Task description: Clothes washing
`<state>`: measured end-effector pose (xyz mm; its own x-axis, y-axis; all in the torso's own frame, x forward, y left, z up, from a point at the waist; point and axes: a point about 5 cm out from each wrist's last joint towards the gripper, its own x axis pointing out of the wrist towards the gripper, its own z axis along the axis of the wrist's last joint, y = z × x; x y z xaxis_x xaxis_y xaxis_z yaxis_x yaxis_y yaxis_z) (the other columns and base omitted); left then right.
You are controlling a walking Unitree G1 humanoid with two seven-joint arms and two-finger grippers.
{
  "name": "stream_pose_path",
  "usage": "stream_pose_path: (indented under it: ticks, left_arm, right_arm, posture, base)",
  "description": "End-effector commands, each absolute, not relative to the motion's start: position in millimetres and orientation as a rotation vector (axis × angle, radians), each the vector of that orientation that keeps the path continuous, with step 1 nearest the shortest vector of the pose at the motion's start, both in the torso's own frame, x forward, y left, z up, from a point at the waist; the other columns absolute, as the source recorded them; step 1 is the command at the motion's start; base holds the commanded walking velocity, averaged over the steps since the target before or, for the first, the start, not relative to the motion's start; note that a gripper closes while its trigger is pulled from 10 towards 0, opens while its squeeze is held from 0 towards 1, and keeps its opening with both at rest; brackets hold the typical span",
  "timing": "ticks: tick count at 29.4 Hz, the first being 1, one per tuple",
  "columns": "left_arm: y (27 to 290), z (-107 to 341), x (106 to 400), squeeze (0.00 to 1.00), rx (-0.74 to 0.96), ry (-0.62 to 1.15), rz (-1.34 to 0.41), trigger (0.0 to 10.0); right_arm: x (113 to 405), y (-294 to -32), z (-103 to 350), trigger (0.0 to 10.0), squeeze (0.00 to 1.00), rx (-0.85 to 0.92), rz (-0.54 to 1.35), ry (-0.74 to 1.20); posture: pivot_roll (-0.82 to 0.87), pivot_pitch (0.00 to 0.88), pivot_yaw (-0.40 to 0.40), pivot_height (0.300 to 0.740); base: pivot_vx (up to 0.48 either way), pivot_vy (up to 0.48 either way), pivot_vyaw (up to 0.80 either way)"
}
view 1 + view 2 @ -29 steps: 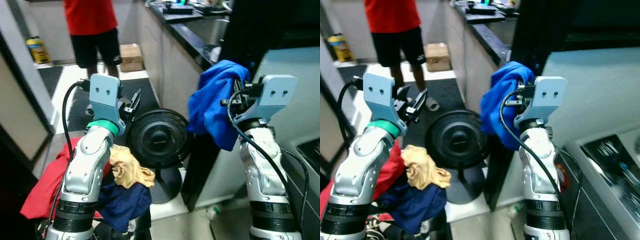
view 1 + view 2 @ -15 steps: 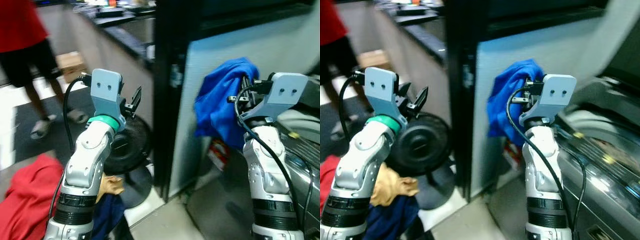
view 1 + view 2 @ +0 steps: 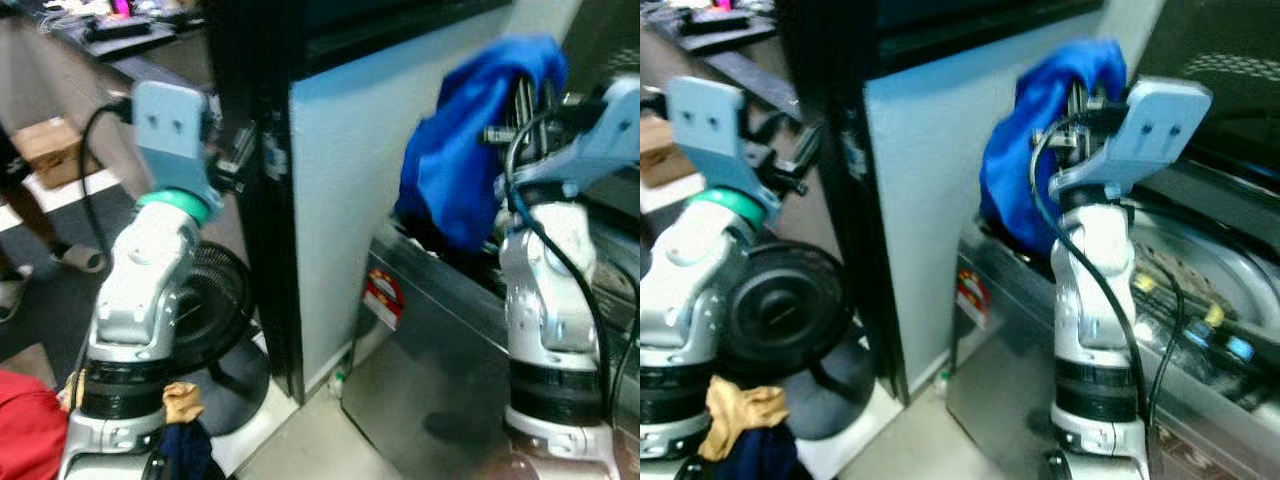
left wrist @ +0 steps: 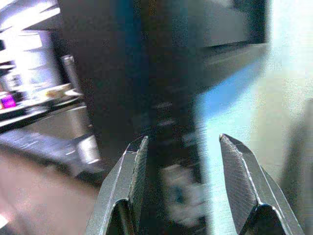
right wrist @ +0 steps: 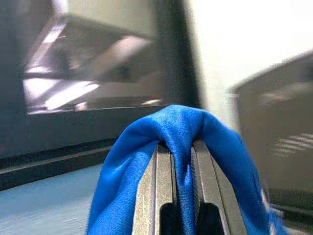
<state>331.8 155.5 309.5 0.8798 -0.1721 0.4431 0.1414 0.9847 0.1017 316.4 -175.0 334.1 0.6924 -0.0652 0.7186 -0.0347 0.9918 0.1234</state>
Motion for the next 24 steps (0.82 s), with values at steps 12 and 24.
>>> stream_pose_path:
  ticks: [12, 24]
  left_arm:
    - [156.2, 315.1, 329.1, 0.00, 0.051, -0.480, -0.166, 10.0]
    - [154.8, 315.8, 330.8, 0.00, 0.047, -0.476, -0.174, 10.0]
  right_arm:
    - [316.5, -175.3, 332.1, 10.0, 0.00, 0.170, -0.011, -0.803]
    - [317.9, -177.0, 328.8, 10.0, 0.00, 0.172, -0.014, -0.789]
  posture:
    - [0.07, 0.011, 0.078, 0.740]
    - [0.06, 0.011, 0.084, 0.740]
  base:
    - [0.000, 0.000, -0.80]
    - [0.000, 0.000, -0.80]
